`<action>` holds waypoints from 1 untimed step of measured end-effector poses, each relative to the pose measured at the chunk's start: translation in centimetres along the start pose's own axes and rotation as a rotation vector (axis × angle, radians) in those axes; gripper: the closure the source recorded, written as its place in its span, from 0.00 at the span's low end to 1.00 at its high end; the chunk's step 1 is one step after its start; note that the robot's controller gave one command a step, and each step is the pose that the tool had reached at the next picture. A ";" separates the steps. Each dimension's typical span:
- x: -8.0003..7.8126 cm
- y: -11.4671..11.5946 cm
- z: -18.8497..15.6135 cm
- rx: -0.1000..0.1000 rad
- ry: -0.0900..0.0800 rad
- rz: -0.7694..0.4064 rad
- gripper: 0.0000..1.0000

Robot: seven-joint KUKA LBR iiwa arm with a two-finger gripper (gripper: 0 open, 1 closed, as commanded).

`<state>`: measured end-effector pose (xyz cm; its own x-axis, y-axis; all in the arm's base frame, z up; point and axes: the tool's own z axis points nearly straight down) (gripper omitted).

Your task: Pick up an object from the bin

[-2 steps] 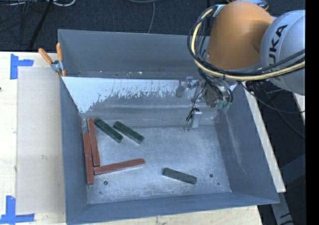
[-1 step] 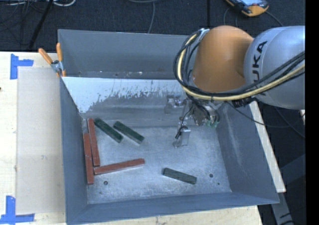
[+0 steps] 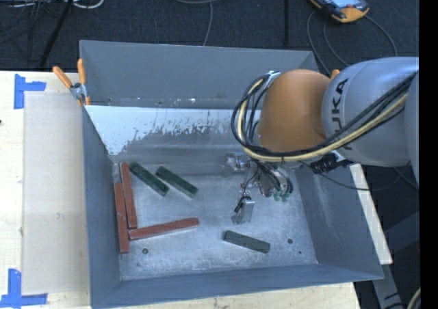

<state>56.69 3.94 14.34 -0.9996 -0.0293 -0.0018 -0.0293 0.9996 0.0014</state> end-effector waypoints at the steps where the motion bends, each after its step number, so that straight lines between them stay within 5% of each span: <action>1: 2.6 4.0 0.6 0.004 0.009 0.045 0.00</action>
Offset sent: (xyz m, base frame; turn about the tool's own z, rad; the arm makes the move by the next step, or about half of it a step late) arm 0.0483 0.0426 -0.0734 0.1025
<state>53.98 7.87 13.71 -0.9999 0.0159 0.0068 0.0159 0.9999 -0.0025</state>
